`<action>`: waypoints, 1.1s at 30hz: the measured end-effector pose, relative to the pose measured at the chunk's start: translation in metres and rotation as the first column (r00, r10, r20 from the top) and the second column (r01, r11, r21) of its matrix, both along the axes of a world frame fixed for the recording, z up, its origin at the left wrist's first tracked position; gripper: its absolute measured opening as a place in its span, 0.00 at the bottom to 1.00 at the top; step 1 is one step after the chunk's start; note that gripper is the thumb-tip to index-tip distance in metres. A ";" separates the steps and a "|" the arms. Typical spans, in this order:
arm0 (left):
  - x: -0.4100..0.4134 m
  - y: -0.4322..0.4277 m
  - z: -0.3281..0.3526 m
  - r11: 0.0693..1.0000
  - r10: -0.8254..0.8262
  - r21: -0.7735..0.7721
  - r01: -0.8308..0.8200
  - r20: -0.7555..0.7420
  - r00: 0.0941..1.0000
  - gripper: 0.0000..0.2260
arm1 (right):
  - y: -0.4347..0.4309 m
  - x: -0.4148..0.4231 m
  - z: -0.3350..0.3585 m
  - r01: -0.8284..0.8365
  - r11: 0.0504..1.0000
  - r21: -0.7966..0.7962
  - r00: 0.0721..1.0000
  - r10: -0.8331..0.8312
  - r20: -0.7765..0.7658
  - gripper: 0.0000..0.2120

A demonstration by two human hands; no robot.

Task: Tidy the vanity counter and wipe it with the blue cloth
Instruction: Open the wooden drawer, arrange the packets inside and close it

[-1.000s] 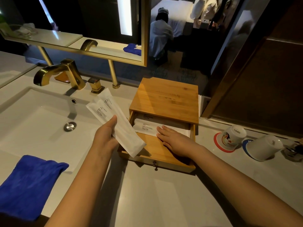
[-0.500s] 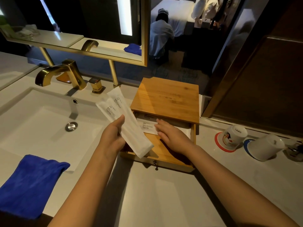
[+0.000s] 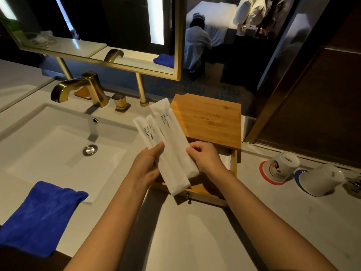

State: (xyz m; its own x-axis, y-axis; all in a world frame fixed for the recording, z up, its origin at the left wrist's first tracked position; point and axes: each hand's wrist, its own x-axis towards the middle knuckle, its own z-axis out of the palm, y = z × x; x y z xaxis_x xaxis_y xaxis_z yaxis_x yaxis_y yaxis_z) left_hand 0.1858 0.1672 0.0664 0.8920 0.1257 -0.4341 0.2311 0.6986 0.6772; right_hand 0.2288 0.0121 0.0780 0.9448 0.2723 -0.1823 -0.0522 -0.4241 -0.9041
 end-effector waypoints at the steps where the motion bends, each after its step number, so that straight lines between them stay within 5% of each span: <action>1: -0.001 0.002 0.000 0.999 0.008 -0.034 -0.008 0.016 1.000 0.14 | -0.004 0.005 0.000 0.024 1.000 -0.017 0.999 -0.024 0.028 0.09; 6: -0.004 0.022 -0.001 0.995 0.100 -0.032 -0.098 0.071 0.992 0.15 | -0.033 0.030 0.003 0.064 0.966 -0.249 0.980 -0.014 0.199 0.08; 10: -0.004 0.036 -0.002 0.984 0.168 -0.075 -0.162 0.084 0.982 0.12 | -0.051 0.035 0.004 -0.138 0.881 -0.453 0.975 0.202 0.096 0.08; 15: -0.005 0.041 -0.008 0.980 0.198 0.011 -0.199 0.048 0.979 0.03 | -0.050 0.027 -0.003 -0.261 0.836 -0.482 0.955 0.297 -0.002 0.11; 33: -0.006 0.042 -0.012 0.973 0.222 -0.069 -0.221 0.004 0.975 0.08 | -0.039 0.019 -0.025 -0.127 0.783 -0.609 0.976 0.208 0.063 0.12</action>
